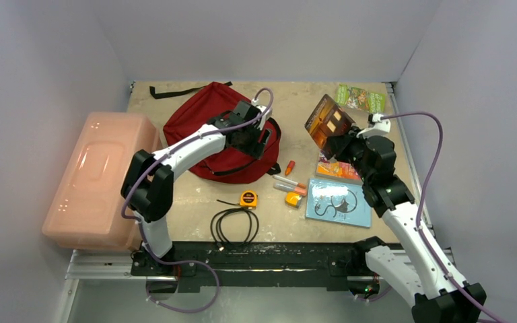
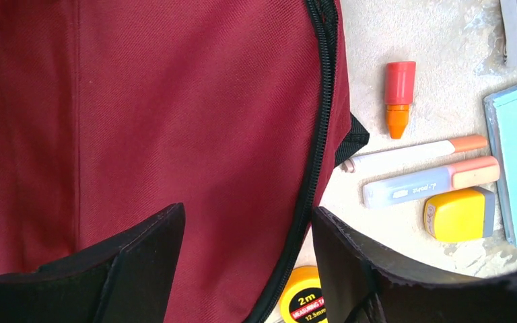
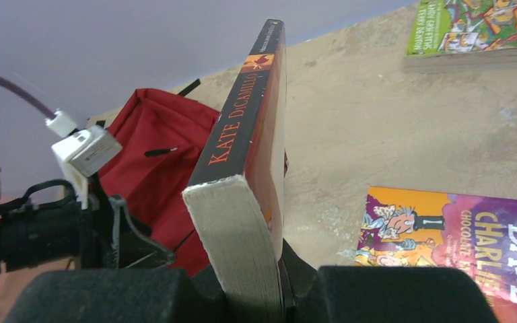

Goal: Pack the student bag
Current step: Place the book in the student bag.

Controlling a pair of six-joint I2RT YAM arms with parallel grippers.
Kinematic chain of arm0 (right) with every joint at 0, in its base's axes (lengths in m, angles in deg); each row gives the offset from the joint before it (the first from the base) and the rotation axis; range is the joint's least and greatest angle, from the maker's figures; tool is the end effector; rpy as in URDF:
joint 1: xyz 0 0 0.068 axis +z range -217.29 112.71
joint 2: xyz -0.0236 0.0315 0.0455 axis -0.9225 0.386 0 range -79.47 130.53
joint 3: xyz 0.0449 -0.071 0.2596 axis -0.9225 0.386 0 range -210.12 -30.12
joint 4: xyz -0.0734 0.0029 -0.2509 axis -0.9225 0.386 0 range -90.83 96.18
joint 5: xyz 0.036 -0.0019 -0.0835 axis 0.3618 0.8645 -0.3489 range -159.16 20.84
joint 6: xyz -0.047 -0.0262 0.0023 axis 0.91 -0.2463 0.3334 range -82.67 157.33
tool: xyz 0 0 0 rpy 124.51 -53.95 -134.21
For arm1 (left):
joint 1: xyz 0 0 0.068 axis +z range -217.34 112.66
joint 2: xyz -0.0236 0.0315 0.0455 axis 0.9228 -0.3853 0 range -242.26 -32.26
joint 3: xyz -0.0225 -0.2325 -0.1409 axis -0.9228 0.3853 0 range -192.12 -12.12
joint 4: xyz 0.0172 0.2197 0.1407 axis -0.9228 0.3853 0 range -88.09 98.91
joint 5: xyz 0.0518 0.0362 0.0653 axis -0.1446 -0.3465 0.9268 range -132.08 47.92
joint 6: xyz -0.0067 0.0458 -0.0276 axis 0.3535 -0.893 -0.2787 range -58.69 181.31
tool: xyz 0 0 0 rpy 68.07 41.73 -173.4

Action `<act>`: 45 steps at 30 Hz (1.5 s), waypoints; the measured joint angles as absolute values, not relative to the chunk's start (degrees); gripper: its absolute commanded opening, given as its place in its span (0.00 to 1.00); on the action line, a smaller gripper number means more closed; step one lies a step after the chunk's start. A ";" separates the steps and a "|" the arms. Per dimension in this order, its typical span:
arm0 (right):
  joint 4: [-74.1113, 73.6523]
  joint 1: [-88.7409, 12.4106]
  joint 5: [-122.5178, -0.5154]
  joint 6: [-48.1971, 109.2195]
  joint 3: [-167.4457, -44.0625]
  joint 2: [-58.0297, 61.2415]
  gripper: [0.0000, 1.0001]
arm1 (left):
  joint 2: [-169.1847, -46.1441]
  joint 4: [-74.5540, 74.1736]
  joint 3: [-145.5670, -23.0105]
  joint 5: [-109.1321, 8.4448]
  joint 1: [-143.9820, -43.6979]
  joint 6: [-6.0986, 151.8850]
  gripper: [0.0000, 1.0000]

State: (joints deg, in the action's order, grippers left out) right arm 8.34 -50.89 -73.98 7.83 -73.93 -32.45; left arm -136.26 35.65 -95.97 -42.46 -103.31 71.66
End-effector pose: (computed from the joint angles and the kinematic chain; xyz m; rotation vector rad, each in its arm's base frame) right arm 0.1878 0.0522 0.3295 0.2676 1.7940 0.4983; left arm 0.3228 -0.2346 0.2531 0.5670 2.4804 -0.3337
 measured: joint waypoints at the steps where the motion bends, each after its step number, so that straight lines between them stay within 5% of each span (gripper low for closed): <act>1: 8.17 -50.91 -73.43 7.79 -73.80 -32.45 0.00 | -136.90 35.72 -96.39 -42.46 -103.46 71.58 0.63; 8: 8.23 -49.73 -70.02 7.96 -73.74 -31.36 0.00 | -140.59 36.39 -98.82 -40.74 -104.18 71.18 0.11; 12: 8.15 -48.75 -67.66 8.22 -73.71 -30.40 0.00 | -140.31 36.24 -98.73 -39.86 -104.18 71.31 0.00; 26: 7.51 -48.53 -45.19 0.42 -74.17 -20.43 0.00 | -122.45 31.10 -92.56 -33.53 -104.07 75.77 0.00; 37: -12.64 -48.37 -33.59 -21.96 -66.89 -7.69 0.00 | -103.54 16.39 -74.73 -29.39 -104.05 75.49 0.00; 45: -27.65 -44.79 -33.80 -37.48 -71.97 8.40 0.00 | -99.35 10.40 -74.29 -29.44 -104.05 71.93 0.00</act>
State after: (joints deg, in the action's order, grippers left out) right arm -27.65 -44.79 -33.80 -37.48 -71.97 8.40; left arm -99.35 10.40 -74.29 -29.44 -104.05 71.93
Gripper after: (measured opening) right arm 0.181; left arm 0.012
